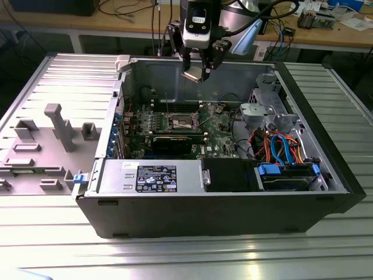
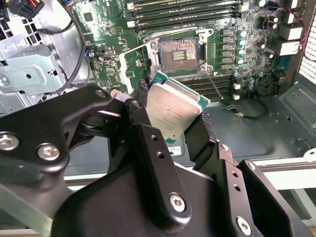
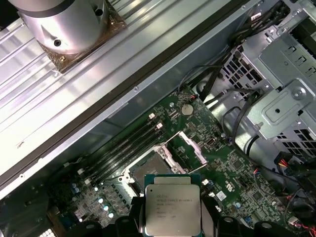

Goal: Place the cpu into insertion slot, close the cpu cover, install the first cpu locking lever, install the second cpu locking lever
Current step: 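Place the cpu into insertion slot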

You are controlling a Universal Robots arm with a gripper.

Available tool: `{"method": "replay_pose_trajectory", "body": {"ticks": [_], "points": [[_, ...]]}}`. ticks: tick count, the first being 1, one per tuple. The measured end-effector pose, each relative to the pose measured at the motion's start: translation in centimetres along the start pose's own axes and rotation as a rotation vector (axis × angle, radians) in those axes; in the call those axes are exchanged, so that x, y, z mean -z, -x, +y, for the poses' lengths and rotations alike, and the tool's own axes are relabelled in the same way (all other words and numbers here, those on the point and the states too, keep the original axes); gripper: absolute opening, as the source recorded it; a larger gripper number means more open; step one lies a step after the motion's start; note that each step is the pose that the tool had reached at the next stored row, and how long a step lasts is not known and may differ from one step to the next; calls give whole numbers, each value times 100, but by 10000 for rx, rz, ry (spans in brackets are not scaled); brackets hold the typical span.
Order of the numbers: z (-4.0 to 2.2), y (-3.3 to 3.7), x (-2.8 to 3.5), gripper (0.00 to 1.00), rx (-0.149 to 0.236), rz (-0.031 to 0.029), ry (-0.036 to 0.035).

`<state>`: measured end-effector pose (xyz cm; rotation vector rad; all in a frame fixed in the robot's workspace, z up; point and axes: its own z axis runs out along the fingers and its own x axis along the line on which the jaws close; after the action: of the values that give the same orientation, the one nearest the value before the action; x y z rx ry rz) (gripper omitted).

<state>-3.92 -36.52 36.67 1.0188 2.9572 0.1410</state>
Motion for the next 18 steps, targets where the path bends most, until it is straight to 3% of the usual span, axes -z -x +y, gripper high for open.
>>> {"method": "replay_pose_trajectory", "body": {"ticks": [6,14,18], "points": [[0,0,0,54,-20,-2,0],[0,1,-4,54,-1170,-103,21],[-1,1,-4,54,-1260,-111,23]]}}
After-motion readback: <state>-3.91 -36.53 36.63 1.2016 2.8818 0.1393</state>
